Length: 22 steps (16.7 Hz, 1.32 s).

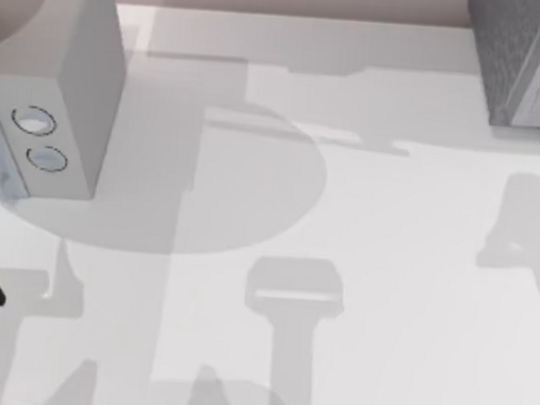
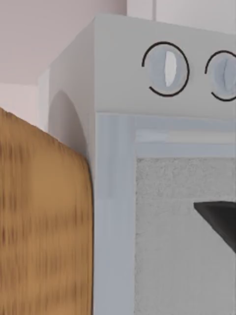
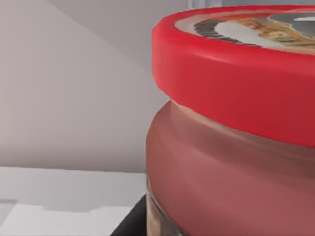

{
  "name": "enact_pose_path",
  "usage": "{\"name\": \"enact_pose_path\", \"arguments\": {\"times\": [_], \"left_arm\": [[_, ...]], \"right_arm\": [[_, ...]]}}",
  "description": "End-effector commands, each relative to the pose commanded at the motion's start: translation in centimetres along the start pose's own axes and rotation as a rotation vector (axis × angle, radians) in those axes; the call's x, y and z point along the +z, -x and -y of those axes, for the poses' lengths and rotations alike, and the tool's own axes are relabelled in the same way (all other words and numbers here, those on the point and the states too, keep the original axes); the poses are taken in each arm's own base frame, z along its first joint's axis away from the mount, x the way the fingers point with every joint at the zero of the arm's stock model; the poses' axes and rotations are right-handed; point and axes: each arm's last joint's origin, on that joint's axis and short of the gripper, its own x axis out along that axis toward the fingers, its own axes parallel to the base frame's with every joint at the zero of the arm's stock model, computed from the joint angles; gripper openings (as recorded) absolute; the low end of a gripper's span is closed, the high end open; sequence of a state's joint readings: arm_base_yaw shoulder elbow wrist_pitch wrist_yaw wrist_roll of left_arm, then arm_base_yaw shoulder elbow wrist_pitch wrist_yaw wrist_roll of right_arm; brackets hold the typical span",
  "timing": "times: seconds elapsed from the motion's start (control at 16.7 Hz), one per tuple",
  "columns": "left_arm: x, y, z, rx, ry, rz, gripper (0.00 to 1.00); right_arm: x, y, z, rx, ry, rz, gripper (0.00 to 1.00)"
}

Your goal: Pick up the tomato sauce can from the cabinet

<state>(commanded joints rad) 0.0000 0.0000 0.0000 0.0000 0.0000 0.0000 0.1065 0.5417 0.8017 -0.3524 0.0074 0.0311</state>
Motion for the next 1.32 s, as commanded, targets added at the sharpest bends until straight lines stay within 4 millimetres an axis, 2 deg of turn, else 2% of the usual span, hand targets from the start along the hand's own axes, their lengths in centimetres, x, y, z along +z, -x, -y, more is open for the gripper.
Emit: {"name": "enact_pose_path", "arguments": {"times": [0.18,0.3,0.42,0.54,0.72,1.08,1.32], "left_arm": [[0.0,0.0,0.0,0.000,0.000,0.000,1.00],[0.0,0.0,0.0,0.000,0.000,0.000,1.00],[0.0,0.0,0.0,0.000,0.000,0.000,1.00],[0.0,0.0,0.0,0.000,0.000,0.000,1.00],[0.0,0.0,0.0,0.000,0.000,0.000,1.00],[0.0,0.0,0.0,0.000,0.000,0.000,1.00],[0.0,0.0,0.0,0.000,0.000,0.000,1.00]], "right_arm": [[-7.9,0.2,0.7,-0.018,0.001,-0.002,0.00],[-12.1,0.2,1.1,-0.038,0.005,0.020,0.00],[-15.3,0.1,1.4,-0.059,0.010,0.048,0.00],[-17.4,-0.1,1.6,-0.081,0.015,0.074,0.00],[-18.8,-0.3,1.8,-0.099,0.019,0.093,0.00],[-18.9,-0.4,1.7,-0.094,0.016,0.086,0.00],[-18.2,-0.9,1.8,-0.057,0.015,0.082,0.00]]}}
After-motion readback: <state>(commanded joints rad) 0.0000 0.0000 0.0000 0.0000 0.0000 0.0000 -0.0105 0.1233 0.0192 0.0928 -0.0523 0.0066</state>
